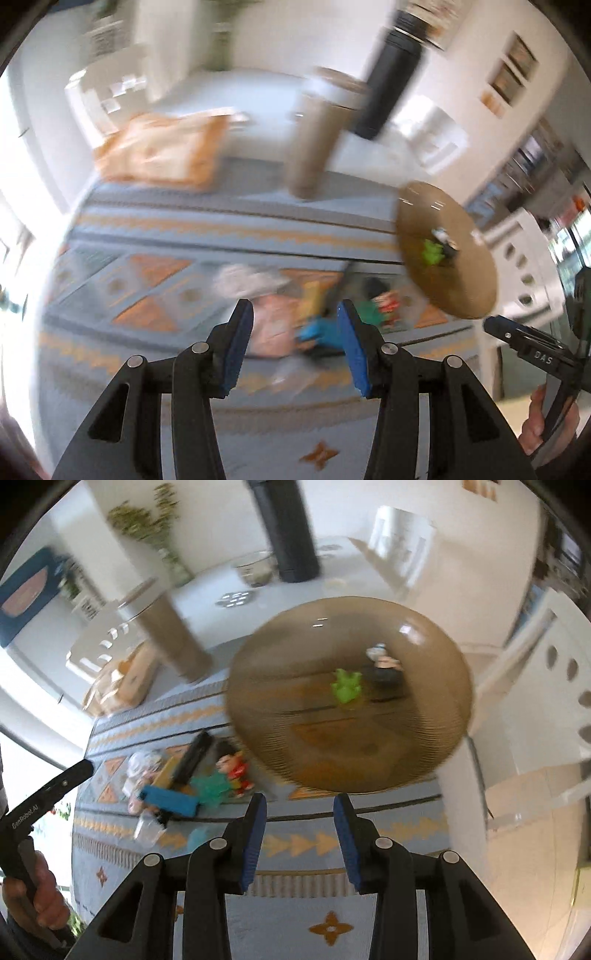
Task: Organize rigid objects
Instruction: 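Return both grippers to the toys on the rug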
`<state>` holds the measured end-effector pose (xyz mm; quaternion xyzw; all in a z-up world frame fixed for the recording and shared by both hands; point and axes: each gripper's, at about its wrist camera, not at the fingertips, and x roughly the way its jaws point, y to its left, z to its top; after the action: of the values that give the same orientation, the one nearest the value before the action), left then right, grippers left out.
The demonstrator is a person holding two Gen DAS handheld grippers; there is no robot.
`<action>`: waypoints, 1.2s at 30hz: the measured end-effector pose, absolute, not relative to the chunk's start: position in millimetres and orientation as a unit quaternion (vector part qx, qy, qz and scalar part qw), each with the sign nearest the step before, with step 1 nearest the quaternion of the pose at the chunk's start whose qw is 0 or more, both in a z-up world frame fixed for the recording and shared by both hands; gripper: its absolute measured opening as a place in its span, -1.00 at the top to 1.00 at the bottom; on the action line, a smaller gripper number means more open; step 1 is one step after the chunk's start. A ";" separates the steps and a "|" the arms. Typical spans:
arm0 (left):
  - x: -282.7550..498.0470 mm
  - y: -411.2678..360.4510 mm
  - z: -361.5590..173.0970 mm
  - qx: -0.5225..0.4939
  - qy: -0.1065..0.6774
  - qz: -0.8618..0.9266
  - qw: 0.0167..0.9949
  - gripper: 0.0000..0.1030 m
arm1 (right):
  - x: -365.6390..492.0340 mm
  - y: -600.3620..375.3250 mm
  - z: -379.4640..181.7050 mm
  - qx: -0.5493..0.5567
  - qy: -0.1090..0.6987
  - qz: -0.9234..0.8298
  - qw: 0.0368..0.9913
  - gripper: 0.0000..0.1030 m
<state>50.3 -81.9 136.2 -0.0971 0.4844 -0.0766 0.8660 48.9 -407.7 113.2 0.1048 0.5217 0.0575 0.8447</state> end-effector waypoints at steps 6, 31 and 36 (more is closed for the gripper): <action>37.9 -29.9 134.1 -0.123 0.481 -0.017 0.868 0.13 | 46.1 -367.1 113.4 0.081 0.526 0.108 0.840 0.29; 42.9 -115.2 37.7 -0.051 0.586 -0.160 0.793 -0.32 | 55.1 -297.9 19.7 0.089 0.636 0.183 0.744 -0.01; 48.4 -118.7 27.3 -0.051 0.594 -0.163 0.786 -0.25 | 62.3 -287.3 15.1 0.075 0.633 0.184 0.748 -0.01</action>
<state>48.4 -118.7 27.3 -0.0505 0.5936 -0.1633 0.7864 62.3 -287.3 15.1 0.0753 0.6332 0.1835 0.7482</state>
